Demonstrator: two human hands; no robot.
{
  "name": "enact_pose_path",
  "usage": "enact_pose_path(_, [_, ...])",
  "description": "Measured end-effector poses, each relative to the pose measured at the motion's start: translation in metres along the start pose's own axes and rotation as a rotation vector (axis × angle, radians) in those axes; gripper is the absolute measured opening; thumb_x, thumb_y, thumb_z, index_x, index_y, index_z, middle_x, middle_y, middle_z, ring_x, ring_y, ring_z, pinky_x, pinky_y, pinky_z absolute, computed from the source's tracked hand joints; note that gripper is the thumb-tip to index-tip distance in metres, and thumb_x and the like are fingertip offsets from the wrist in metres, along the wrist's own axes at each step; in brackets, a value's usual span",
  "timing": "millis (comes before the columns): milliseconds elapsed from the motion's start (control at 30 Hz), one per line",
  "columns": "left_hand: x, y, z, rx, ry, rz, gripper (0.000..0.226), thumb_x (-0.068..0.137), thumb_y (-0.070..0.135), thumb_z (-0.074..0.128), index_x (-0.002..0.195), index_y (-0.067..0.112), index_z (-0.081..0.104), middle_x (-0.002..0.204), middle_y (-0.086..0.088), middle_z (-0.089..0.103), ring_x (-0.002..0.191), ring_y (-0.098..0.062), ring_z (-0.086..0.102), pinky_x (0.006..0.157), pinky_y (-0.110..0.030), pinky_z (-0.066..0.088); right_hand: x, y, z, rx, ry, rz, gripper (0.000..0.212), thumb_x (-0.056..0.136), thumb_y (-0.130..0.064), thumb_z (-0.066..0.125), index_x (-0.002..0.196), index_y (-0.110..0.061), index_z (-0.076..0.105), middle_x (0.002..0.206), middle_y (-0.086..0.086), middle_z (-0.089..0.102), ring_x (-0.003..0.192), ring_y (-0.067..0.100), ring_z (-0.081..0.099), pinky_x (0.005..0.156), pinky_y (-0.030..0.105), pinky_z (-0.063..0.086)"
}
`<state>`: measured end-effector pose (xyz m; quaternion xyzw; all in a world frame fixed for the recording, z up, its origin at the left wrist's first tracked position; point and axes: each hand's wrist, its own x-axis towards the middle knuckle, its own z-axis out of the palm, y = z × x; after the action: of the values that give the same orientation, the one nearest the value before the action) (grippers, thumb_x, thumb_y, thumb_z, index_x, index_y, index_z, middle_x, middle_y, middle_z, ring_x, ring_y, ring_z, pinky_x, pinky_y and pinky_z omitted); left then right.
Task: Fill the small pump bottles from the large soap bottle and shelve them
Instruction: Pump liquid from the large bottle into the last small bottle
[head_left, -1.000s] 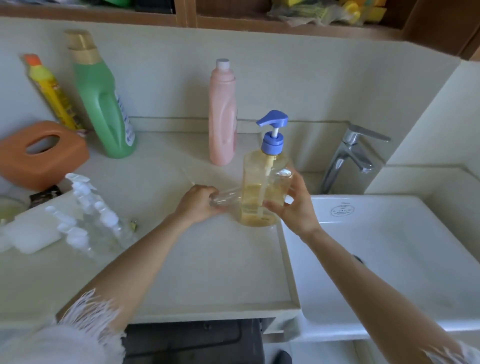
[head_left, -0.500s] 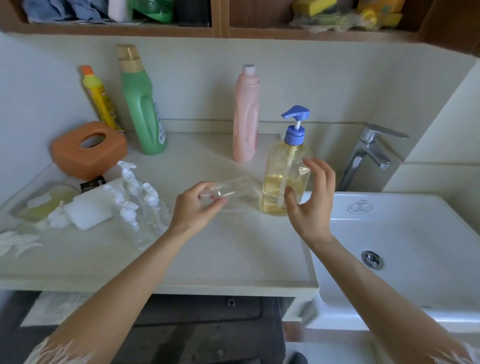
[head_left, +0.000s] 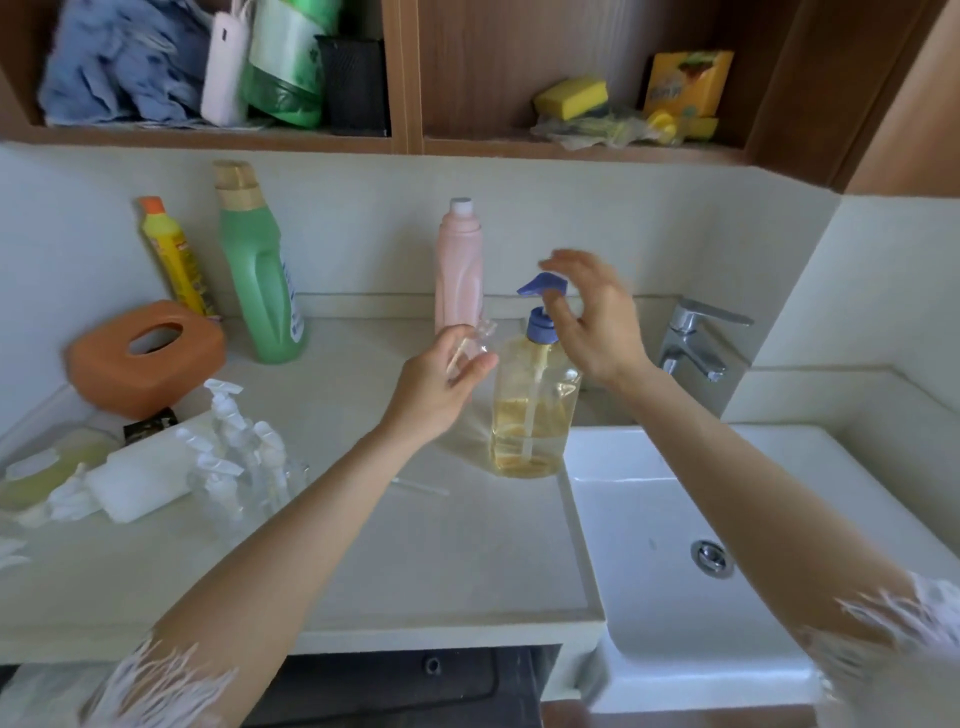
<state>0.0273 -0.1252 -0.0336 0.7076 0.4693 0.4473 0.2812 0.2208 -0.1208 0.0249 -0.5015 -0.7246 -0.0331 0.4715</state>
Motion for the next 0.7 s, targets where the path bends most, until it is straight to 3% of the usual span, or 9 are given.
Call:
enact_pose_path(100, [0.01, 0.006, 0.008, 0.064, 0.015, 0.049, 0.04, 0.085, 0.031, 0.071, 0.123, 0.028, 0.058, 0.092, 0.004, 0.068, 0.072, -0.015, 0.063, 0.071, -0.009, 0.045, 0.0, 0.007, 0.001, 0.044, -0.045, -0.019, 0.029, 0.089, 0.0, 0.054, 0.116, -0.005, 0.066, 0.12, 0.008, 0.064, 0.106, 0.021, 0.062, 0.095, 0.019, 0.041])
enact_pose_path(167, [0.014, 0.009, 0.012, 0.035, 0.013, 0.045, 0.048, 0.081, 0.023, 0.073, 0.126, 0.031, 0.058, 0.088, 0.014, 0.066, 0.068, -0.01, 0.063, 0.066, -0.001, 0.04, -0.002, 0.01, 0.002, 0.033, 0.016, -0.046, 0.029, 0.087, 0.001, 0.056, 0.113, -0.004, 0.068, 0.118, 0.009, 0.066, 0.103, 0.021, 0.064, 0.092, 0.017, 0.042])
enact_pose_path(400, [0.024, 0.016, 0.017, -0.101, 0.059, 0.046, 0.042, 0.079, 0.025, 0.078, 0.118, 0.021, 0.061, 0.098, 0.012, 0.071, 0.082, -0.008, 0.068, 0.076, -0.013, 0.048, -0.002, 0.012, 0.01, 0.071, 0.11, -0.069, 0.027, 0.084, 0.007, 0.057, 0.104, -0.002, 0.071, 0.113, 0.011, 0.069, 0.097, 0.024, 0.067, 0.089, 0.024, 0.047])
enact_pose_path(500, [0.026, 0.021, 0.019, -0.132, 0.087, 0.024, 0.039, 0.076, 0.026, 0.08, 0.109, 0.021, 0.059, 0.098, 0.011, 0.072, 0.079, -0.011, 0.068, 0.073, -0.015, 0.05, -0.005, 0.012, 0.015, 0.091, 0.139, -0.069, 0.027, 0.083, 0.005, 0.056, 0.103, -0.002, 0.071, 0.113, 0.012, 0.069, 0.1, 0.027, 0.066, 0.091, 0.036, 0.05])
enact_pose_path(633, [0.025, 0.018, 0.021, -0.152, 0.069, -0.027, 0.038, 0.074, 0.023, 0.082, 0.106, 0.02, 0.062, 0.095, 0.009, 0.073, 0.084, -0.008, 0.07, 0.074, -0.016, 0.052, -0.015, 0.017, 0.022, 0.043, 0.115, -0.081, 0.035, 0.082, -0.019, 0.047, 0.103, -0.006, 0.071, 0.113, 0.009, 0.07, 0.104, 0.025, 0.065, 0.105, 0.055, 0.035])
enact_pose_path(700, [0.023, 0.016, 0.021, -0.156, 0.063, -0.055, 0.037, 0.073, 0.021, 0.083, 0.105, 0.02, 0.064, 0.095, 0.007, 0.074, 0.085, -0.012, 0.071, 0.075, -0.021, 0.054, -0.018, 0.019, 0.025, 0.023, 0.091, -0.069, 0.04, 0.08, -0.024, 0.044, 0.104, -0.008, 0.071, 0.112, 0.006, 0.07, 0.106, 0.022, 0.064, 0.11, 0.058, 0.026])
